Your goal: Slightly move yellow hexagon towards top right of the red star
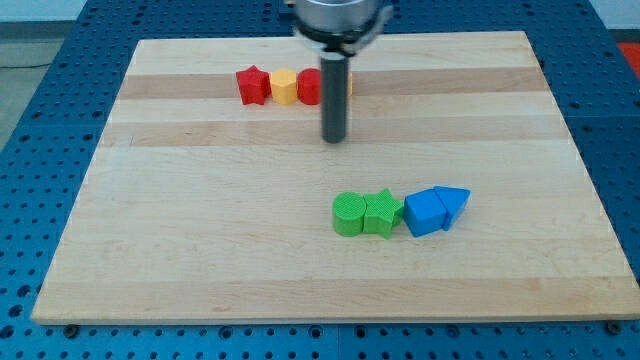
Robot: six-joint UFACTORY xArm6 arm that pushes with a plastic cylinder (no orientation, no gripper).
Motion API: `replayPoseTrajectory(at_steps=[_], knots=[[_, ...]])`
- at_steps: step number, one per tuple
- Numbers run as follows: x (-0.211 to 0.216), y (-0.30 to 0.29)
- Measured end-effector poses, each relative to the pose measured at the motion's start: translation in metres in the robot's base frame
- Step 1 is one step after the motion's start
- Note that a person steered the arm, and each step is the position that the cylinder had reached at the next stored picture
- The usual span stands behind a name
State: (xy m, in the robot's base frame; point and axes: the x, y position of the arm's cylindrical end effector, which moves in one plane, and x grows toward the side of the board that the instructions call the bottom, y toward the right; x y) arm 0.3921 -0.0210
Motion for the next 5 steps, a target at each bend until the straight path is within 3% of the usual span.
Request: replayPoseTrajectory(at_steps=[2,4,5], knots=[[-0.030,-0.088],[-0.045,-0.032],[-0.067,-0.032]])
